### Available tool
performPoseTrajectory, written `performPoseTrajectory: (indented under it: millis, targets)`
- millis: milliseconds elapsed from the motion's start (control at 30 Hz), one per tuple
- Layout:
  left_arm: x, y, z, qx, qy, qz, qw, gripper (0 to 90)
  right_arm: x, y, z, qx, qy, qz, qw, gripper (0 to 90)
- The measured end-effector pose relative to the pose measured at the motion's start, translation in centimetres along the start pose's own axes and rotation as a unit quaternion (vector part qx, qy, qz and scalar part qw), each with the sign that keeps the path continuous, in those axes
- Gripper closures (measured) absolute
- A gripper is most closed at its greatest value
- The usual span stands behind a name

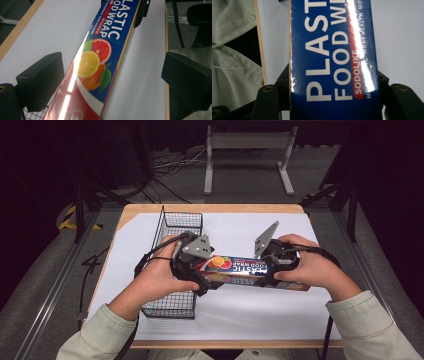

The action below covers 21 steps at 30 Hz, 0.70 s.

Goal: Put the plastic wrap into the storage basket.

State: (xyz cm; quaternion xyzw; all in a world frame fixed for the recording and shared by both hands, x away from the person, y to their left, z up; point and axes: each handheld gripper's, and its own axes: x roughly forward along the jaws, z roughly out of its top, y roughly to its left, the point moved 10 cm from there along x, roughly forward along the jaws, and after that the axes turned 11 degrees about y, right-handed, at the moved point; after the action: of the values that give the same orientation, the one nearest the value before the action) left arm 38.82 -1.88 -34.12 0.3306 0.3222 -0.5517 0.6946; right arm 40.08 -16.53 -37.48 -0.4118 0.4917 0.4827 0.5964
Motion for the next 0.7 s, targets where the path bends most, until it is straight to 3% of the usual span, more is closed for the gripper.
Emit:
performPoseTrajectory:
  millis: [167,333,433,700]
  targets:
    - [1.1,0.3,0.3,-0.022,0.021,-0.004,0.9995,6.1,0.2,0.5,1.0,-0.014,-0.006,0.005,0.9999,39.8]
    - [1.9,0.2,0.2,-0.021,0.036,-0.018,0.9990,4.7,0.3,1.1,1.5,-0.025,-0.004,0.007,0.9996,39.8]
    - [2.2,0.3,-0.2,-0.027,0.058,-0.018,0.9978,4.7,0.2,1.4,1.8,-0.028,-0.004,0.010,0.9995,39.7]
    - [2.9,0.5,-0.5,-0.030,0.063,-0.033,0.9970,6.9,0.0,1.8,2.5,-0.049,-0.004,0.008,0.9988,39.8]
